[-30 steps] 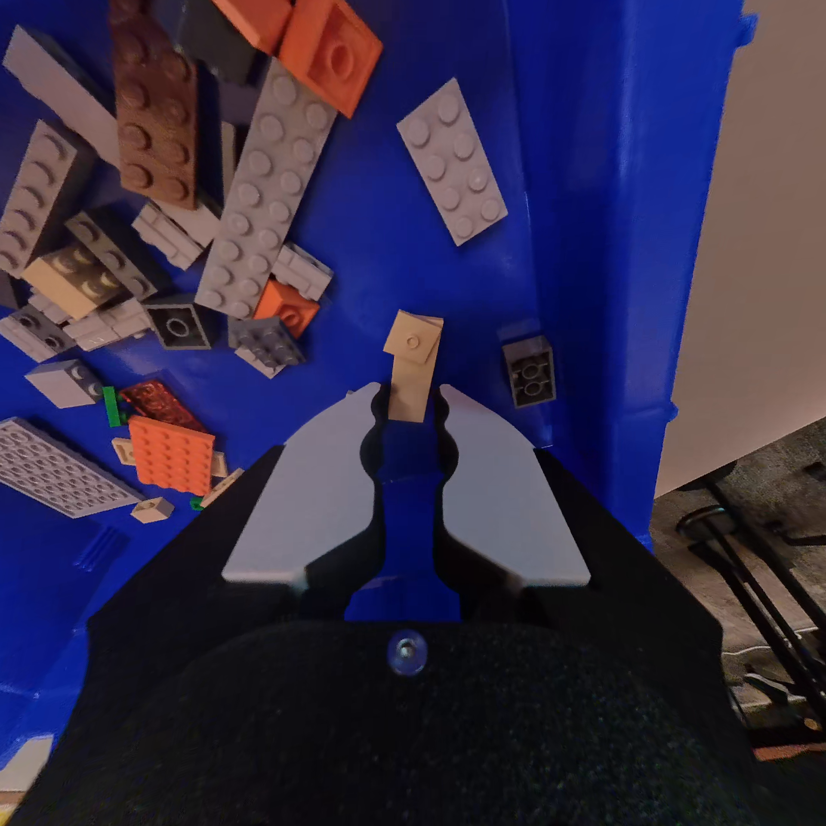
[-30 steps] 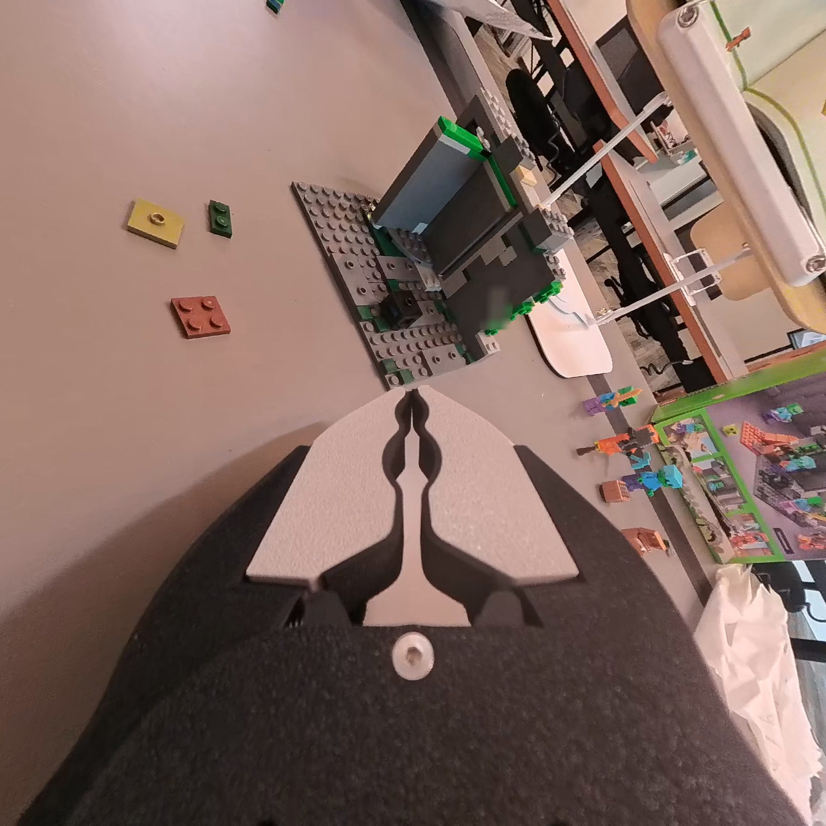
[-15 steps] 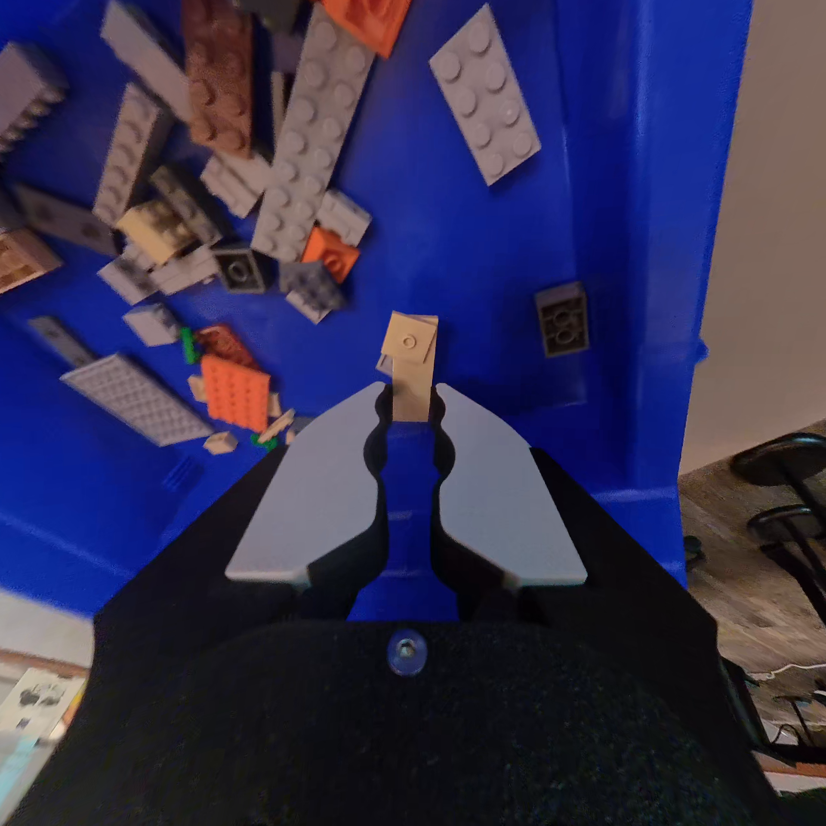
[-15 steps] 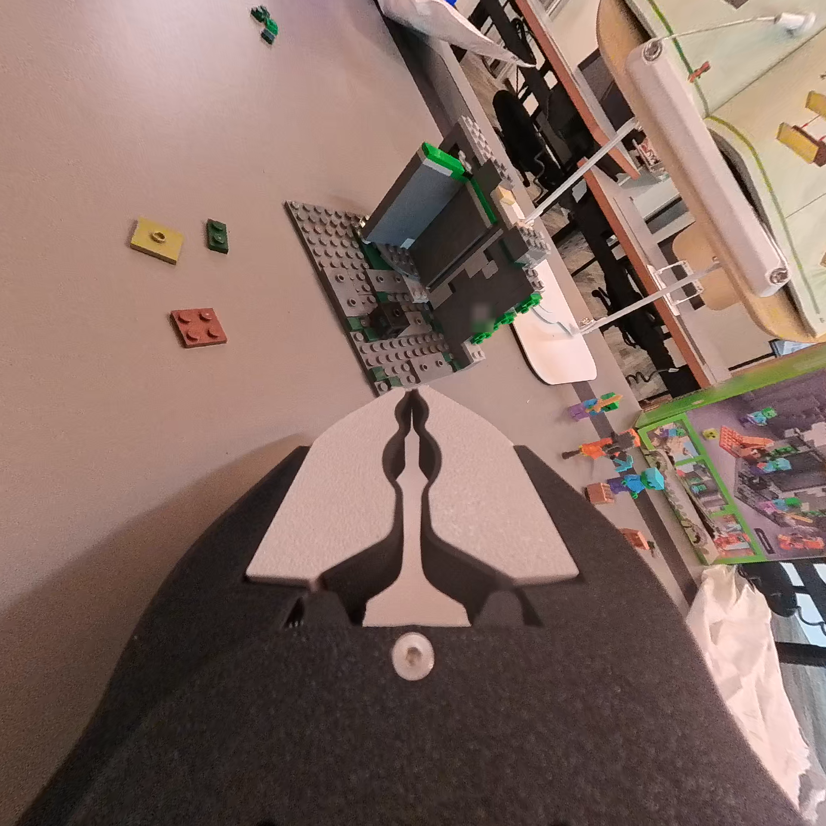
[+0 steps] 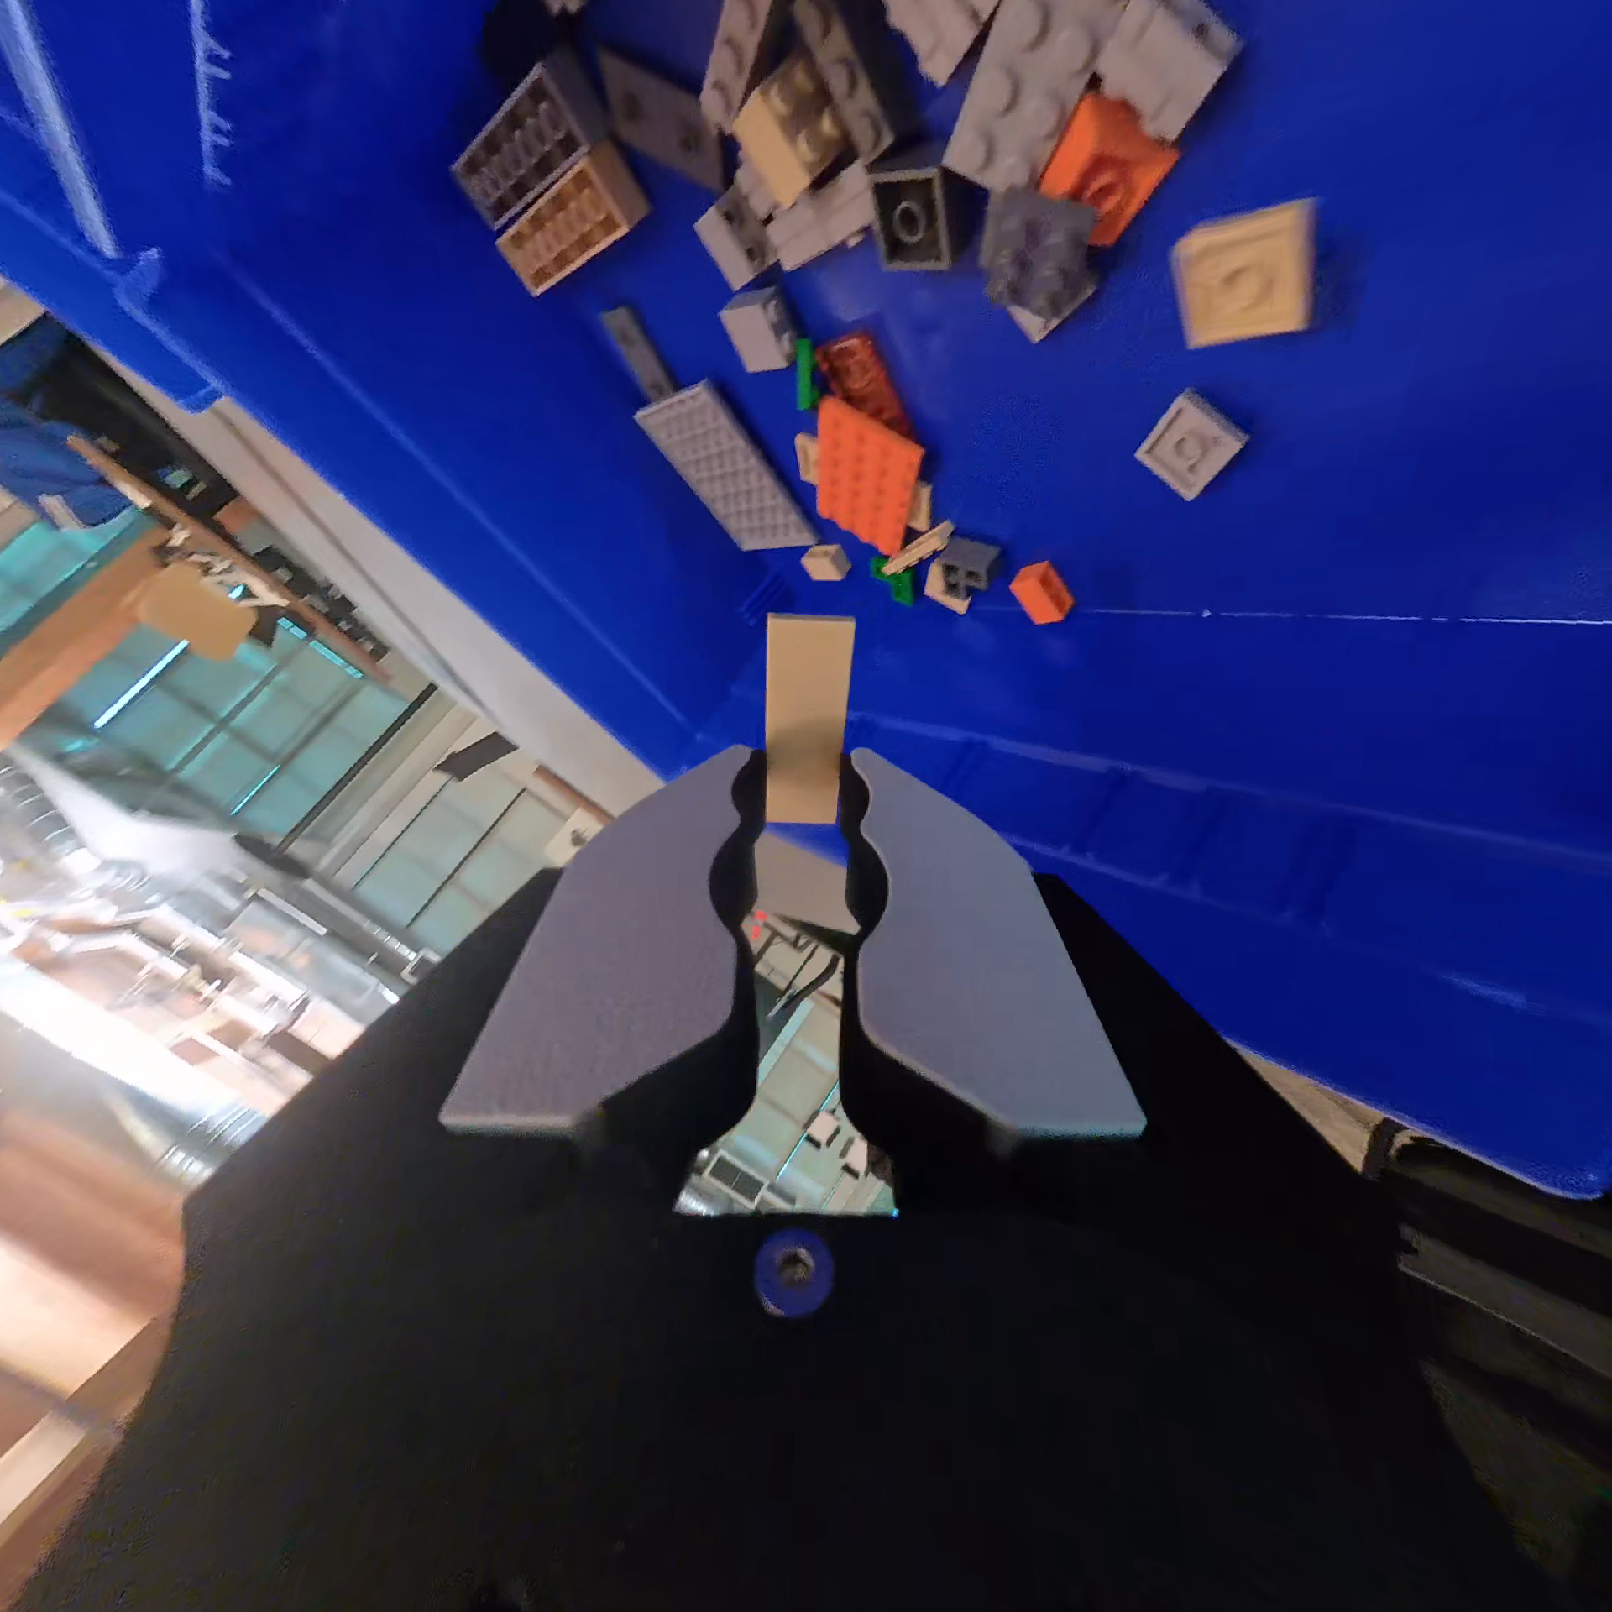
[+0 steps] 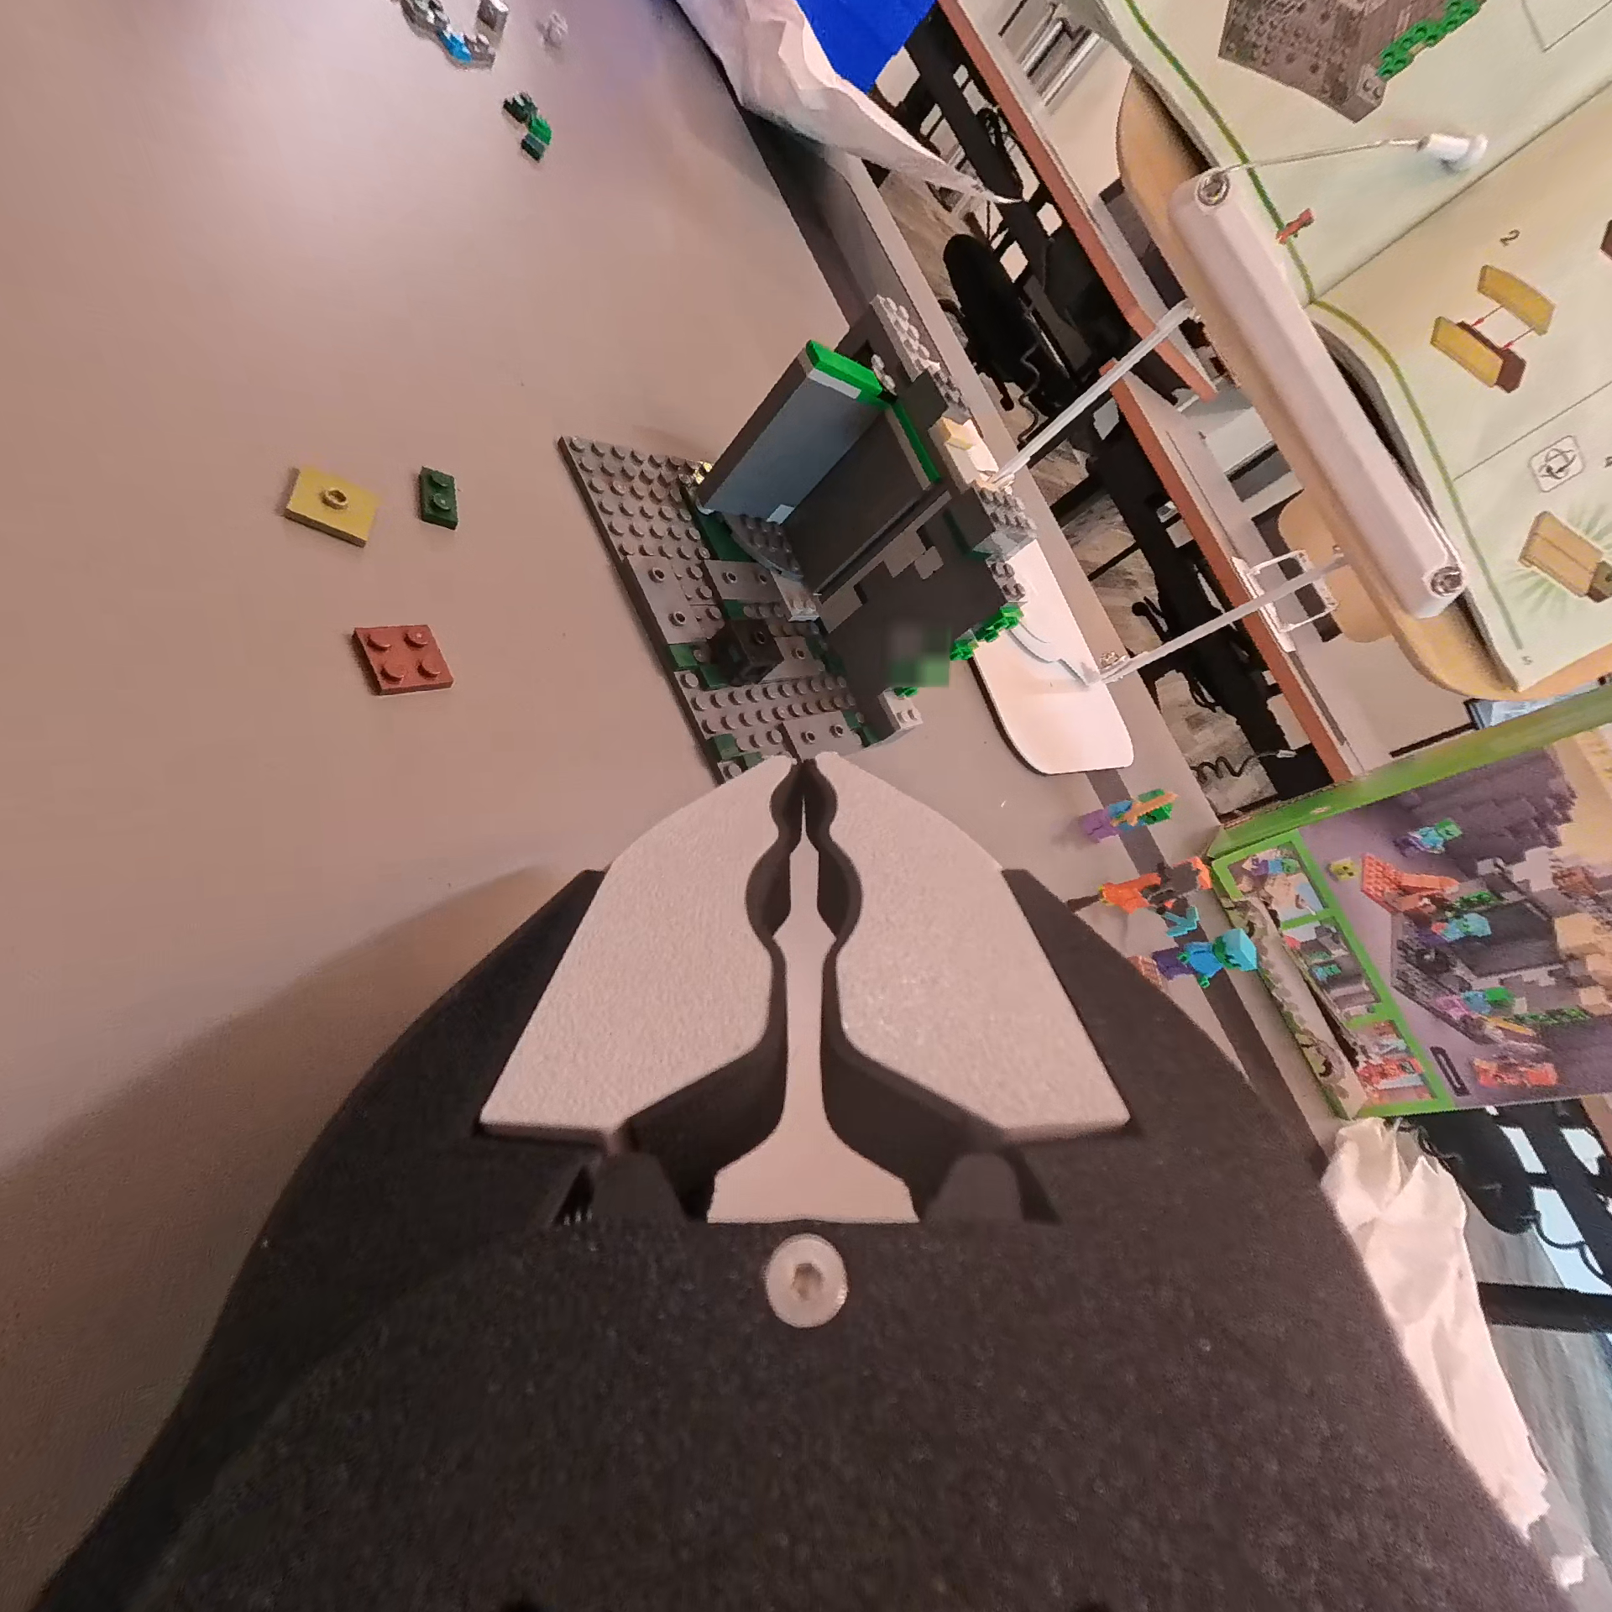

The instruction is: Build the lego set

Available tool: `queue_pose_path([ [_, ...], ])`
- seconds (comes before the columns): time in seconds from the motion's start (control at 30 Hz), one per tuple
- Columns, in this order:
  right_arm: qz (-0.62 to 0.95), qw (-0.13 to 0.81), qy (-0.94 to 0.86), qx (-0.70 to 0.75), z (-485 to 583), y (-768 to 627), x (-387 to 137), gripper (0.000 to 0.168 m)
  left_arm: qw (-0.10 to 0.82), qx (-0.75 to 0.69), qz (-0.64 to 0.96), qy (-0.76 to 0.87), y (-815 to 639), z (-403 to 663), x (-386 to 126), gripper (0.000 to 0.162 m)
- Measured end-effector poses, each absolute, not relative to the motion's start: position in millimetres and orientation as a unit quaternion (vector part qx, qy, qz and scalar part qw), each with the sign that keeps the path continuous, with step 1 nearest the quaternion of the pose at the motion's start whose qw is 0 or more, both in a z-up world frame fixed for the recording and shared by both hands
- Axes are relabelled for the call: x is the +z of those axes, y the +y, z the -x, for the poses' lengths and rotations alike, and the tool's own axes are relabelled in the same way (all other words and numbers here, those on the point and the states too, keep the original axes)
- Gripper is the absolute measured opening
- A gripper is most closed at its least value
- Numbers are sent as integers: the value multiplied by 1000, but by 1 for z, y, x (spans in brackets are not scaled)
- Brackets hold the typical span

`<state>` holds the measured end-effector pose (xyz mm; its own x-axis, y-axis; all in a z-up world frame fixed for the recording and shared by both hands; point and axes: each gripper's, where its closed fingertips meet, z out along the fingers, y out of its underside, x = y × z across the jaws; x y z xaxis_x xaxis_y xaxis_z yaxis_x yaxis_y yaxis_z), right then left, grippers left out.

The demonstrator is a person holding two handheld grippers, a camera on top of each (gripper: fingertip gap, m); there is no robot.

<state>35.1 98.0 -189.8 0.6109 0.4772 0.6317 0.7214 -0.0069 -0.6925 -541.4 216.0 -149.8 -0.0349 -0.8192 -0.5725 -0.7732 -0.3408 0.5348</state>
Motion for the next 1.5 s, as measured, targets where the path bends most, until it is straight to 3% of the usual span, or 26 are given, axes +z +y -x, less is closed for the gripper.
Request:
queue_pose_path([
  [0.23,697,565,-429,-103,-34,96,-187,0,-17,-375,-736,-563,206,528,-151,16],
  [0.43,696,565,-431,-99,-31,95,-187,0,-126,-176,-797,-564,188,455,-146,16],
  [0.73,696,567,-431,-92,-30,94,-187,0,-193,-30,-759,-621,167,322,-134,16],
  [1.13,702,567,-424,-75,-32,95,-189,0,-123,69,-692,-708,155,156,-214,16],
  [1.5,707,565,-421,-63,-35,95,-191,0,-86,61,-645,-757,128,114,-251,16],
])
